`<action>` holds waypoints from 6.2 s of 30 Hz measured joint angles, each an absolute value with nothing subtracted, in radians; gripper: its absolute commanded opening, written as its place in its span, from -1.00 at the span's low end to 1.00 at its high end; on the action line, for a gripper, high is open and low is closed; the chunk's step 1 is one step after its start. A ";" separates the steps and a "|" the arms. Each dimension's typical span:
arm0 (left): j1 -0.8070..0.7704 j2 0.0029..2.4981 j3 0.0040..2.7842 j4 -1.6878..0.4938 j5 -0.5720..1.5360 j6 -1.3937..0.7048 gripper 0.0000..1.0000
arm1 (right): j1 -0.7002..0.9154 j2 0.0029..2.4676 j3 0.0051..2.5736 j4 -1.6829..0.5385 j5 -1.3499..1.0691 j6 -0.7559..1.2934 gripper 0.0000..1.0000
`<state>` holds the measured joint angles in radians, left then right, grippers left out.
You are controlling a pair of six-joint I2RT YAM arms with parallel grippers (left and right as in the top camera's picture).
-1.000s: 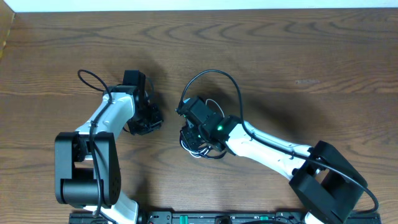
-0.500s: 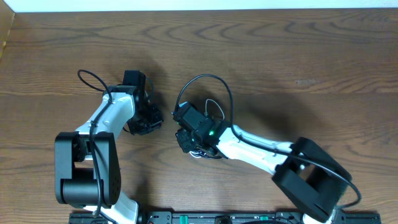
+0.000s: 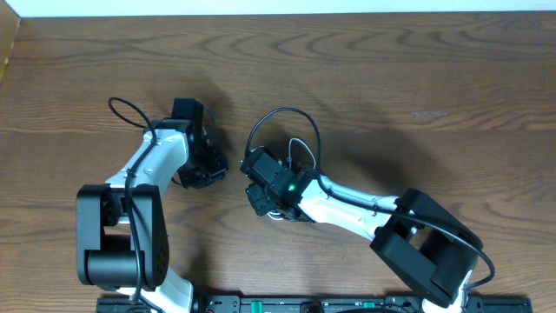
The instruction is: Untangle cables
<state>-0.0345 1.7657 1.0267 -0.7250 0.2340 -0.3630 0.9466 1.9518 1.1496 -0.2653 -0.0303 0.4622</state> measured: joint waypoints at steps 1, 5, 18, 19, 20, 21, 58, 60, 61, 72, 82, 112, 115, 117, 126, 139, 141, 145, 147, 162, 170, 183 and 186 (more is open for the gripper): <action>-0.035 1.766 1.027 -0.725 0.234 -0.363 -0.51 | 0.947 1.952 1.150 -0.267 -0.027 0.463 -0.49; -0.035 1.766 1.027 -0.725 0.234 -0.363 -0.51 | 0.948 1.954 1.150 -0.269 -0.018 0.467 -0.63; -0.035 1.766 1.027 -0.725 0.279 -0.355 -0.50 | 0.942 1.958 1.150 -0.264 -0.028 0.475 -0.98; -0.035 1.766 1.027 -0.723 0.299 -0.340 -0.49 | 0.937 1.957 1.150 -0.260 -0.043 0.475 -0.98; -0.035 1.766 1.027 -0.721 0.319 -0.327 -0.49 | 0.927 1.957 1.150 -0.253 -0.070 0.475 -0.98; -0.035 1.766 1.027 -0.717 0.344 -0.308 -0.49 | 0.917 1.957 1.150 -0.246 -0.091 0.475 -0.98; -0.169 1.766 1.027 -0.697 0.727 0.091 0.22 | 0.496 1.744 1.153 -0.586 -0.287 0.377 0.43; -0.188 1.766 1.027 -0.693 0.713 0.091 0.22 | 0.495 1.744 1.153 -0.594 -0.266 0.377 0.47; -0.202 1.766 1.027 -0.688 0.697 0.091 0.23 | 0.495 1.744 1.153 -0.596 -0.257 0.378 0.50; -0.295 1.766 1.027 -0.657 0.385 -0.055 0.22 | 0.495 1.744 1.153 -0.603 -0.226 0.378 0.53; -0.297 1.766 1.027 -0.653 0.321 -0.086 -0.11 | 0.527 1.744 1.153 -0.601 -0.246 0.374 0.09; -0.297 1.805 1.027 -0.657 0.258 -0.130 -0.78 | 0.680 1.831 1.153 -0.571 -0.089 0.402 0.40; -0.297 1.805 1.027 -0.657 0.244 -0.133 -0.81 | 0.680 1.846 1.152 -0.572 -0.083 0.402 0.41; -0.297 1.805 1.027 -0.658 0.237 -0.135 -0.87 | 0.680 1.846 1.152 -0.571 -0.078 0.402 0.42; -0.297 1.805 1.027 -0.659 0.233 -0.135 -0.84 | 0.689 1.846 1.151 -0.621 -0.073 0.435 0.46; -0.299 1.805 1.027 -0.670 0.195 -0.162 -0.84 | 0.696 1.846 1.094 -0.690 0.023 0.440 0.64; -0.299 1.805 1.027 -0.673 0.179 -0.173 -0.84 | 0.696 1.840 1.071 -0.686 0.063 0.441 0.73; -0.302 1.805 1.027 -0.673 0.170 -0.187 -0.85 | 0.696 1.817 1.044 -0.673 0.140 0.427 0.89; -0.303 1.805 1.027 -0.673 0.166 -0.188 -0.84 | 0.691 1.806 1.031 -0.671 0.183 0.405 0.92; -0.307 1.805 1.027 -0.670 0.168 -0.191 -0.84 | 0.462 1.792 1.015 -0.662 0.246 0.363 0.85; -0.310 1.805 1.027 -0.670 0.170 -0.191 -0.85 | 0.415 1.793 1.003 -0.594 0.137 0.363 0.91; -0.309 1.805 1.027 -0.672 0.156 -0.203 -0.83 | 0.399 1.790 1.001 -0.579 -0.057 0.138 0.92; -0.309 1.805 1.027 -0.672 0.154 -0.205 -0.83 | 0.399 1.788 1.004 -0.583 -0.123 0.108 0.88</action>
<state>-0.3088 1.8046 1.0271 -0.6724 0.1543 -0.2054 0.3992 1.7882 1.0042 -0.5827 -0.1230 0.1081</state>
